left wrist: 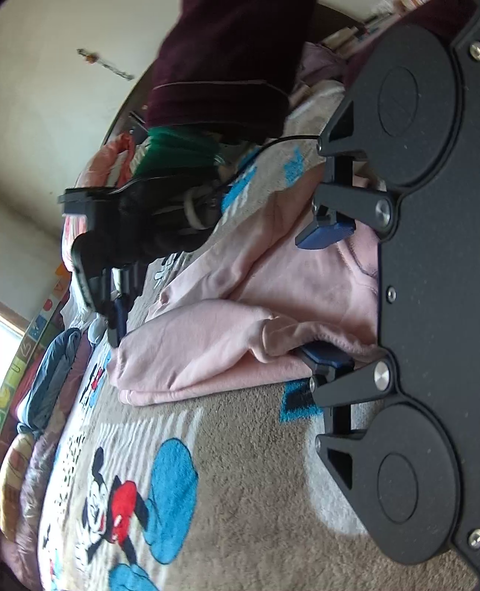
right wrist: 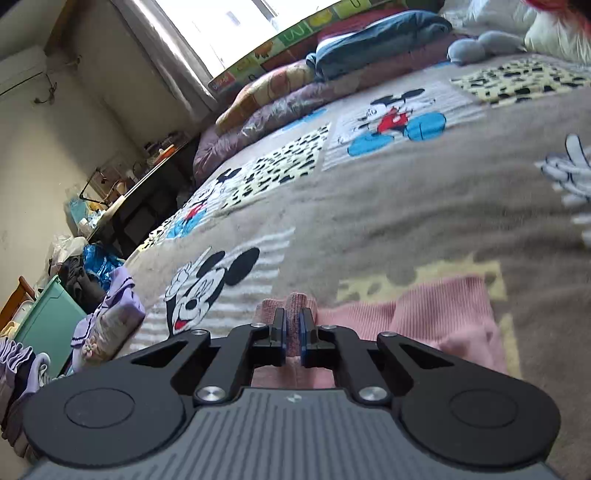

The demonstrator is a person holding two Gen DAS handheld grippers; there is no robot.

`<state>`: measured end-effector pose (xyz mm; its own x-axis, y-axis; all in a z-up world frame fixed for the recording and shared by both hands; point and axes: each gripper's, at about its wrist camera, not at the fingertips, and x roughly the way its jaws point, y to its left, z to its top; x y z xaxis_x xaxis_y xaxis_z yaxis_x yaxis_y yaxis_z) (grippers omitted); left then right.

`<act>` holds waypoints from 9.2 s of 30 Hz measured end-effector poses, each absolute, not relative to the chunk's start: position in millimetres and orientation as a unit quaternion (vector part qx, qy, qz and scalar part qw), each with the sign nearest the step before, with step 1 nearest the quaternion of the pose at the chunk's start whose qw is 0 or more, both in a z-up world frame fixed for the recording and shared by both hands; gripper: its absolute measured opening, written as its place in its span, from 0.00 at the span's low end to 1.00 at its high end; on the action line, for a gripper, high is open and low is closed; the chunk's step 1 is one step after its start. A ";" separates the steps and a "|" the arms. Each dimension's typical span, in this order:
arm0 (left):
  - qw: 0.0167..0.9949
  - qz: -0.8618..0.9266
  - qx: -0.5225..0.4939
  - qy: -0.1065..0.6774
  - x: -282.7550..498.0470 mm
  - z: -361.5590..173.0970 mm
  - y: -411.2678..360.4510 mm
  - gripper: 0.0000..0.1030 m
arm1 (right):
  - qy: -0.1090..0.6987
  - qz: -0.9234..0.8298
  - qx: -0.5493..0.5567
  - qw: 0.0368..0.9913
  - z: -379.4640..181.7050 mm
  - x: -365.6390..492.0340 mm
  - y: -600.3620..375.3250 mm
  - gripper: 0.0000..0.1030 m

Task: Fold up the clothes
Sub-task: 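Move the open right gripper back over the folded sleeve, then press the right gripper along the folded sleeve to flatten it, then move both open grippers to the ribbed hem of the sweatshirt, then grasp the ribbed hem with both grippers, then lift the hem with both grippers and fold it toward the collar, then open both grippers to release the hem, then move both grippers to the sides of the folded pink sweatshirt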

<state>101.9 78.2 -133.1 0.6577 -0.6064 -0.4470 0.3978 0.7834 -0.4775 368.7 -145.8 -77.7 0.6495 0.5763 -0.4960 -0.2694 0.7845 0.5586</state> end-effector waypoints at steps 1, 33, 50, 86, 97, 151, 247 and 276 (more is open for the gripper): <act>0.895 -0.280 -0.168 0.303 101.5 -132.7 77.7 0.53 | 0.344 0.243 0.220 0.880 -76.7 370.2 -144.3 0.08; 0.913 -0.286 -0.039 0.289 91.5 -131.5 45.8 0.69 | 0.377 0.260 -0.058 0.887 -93.5 353.7 -65.0 0.23; 0.944 -0.217 0.046 0.243 61.6 -119.5 41.5 0.71 | 0.307 0.295 -0.134 0.895 -48.5 270.5 -67.0 0.26; 0.942 -0.235 0.088 0.223 63.5 -116.6 16.8 0.72 | 0.334 0.335 -0.134 0.871 -70.2 190.0 -88.7 0.40; 0.935 -0.215 0.207 0.190 19.9 -109.3 17.9 0.72 | 0.244 0.276 -0.137 0.919 -66.0 63.1 -168.5 0.44; 0.902 -0.174 0.337 0.207 -33.0 -91.1 -15.6 0.13 | 0.201 0.275 -0.270 0.901 -68.9 -42.6 -174.4 0.15; 0.928 -0.230 -0.055 0.289 278.4 -87.5 50.4 0.27 | 0.234 0.282 0.072 0.928 -87.6 279.1 -216.4 0.31; 0.940 -0.231 0.033 0.247 178.8 -88.6 29.9 0.39 | 0.195 0.300 0.007 0.934 -91.8 182.9 -207.9 0.35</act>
<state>178.8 29.9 -88.6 0.7706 -0.4188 -0.4805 0.4510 0.8910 -0.0533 182.9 -207.9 -91.8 0.7439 0.5632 -0.3597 -0.5576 0.8198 0.1305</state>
